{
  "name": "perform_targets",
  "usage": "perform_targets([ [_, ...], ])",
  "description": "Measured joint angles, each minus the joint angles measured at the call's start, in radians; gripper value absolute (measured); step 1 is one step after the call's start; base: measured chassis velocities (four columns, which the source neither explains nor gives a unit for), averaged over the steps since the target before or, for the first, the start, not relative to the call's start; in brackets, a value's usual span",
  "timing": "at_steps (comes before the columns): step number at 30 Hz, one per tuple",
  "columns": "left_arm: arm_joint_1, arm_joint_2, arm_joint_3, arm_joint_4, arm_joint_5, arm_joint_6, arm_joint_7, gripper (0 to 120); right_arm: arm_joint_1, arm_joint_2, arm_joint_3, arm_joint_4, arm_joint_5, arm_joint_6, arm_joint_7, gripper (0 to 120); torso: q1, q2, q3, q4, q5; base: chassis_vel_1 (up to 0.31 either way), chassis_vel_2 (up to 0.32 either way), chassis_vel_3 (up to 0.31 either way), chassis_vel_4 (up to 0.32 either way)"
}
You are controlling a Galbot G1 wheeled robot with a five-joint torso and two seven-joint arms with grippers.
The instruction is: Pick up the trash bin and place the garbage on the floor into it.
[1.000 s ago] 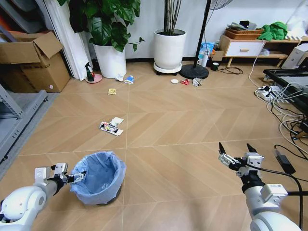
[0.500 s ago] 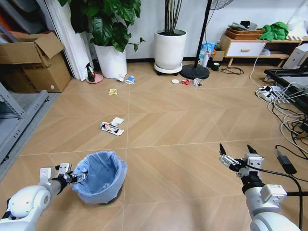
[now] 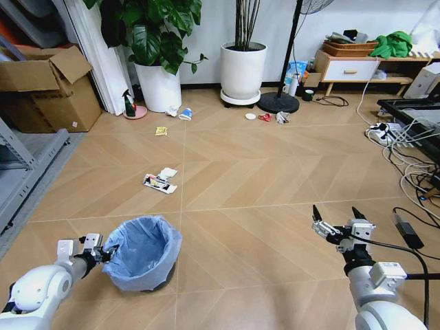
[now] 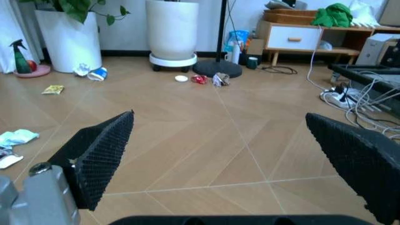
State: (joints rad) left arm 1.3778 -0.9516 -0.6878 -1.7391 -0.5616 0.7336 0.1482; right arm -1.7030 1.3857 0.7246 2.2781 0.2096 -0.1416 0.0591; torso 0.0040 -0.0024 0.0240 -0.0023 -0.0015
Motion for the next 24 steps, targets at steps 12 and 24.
perform_targets([
  [12, 0.022, 0.003, -0.029, -0.05, -0.013, 0.002, 0.001, 0, 0.001, -0.002, 0.002, 0.002, 0.003, -0.005, 0.005, 100, 0.0, 0.0, 0.0, 0.0001, 0.0003, 0.0, 0.0, 0.0, 0.0],
  [24, 0.088, -0.055, -0.14, -0.219, -0.145, -0.024, -0.088, 0, 0.031, -0.023, 0.012, 0.033, 0.045, -0.049, 0.025, 100, 0.0, 0.0, 0.0, 0.0, 0.0007, 0.0, 0.0, 0.0, 0.0],
])
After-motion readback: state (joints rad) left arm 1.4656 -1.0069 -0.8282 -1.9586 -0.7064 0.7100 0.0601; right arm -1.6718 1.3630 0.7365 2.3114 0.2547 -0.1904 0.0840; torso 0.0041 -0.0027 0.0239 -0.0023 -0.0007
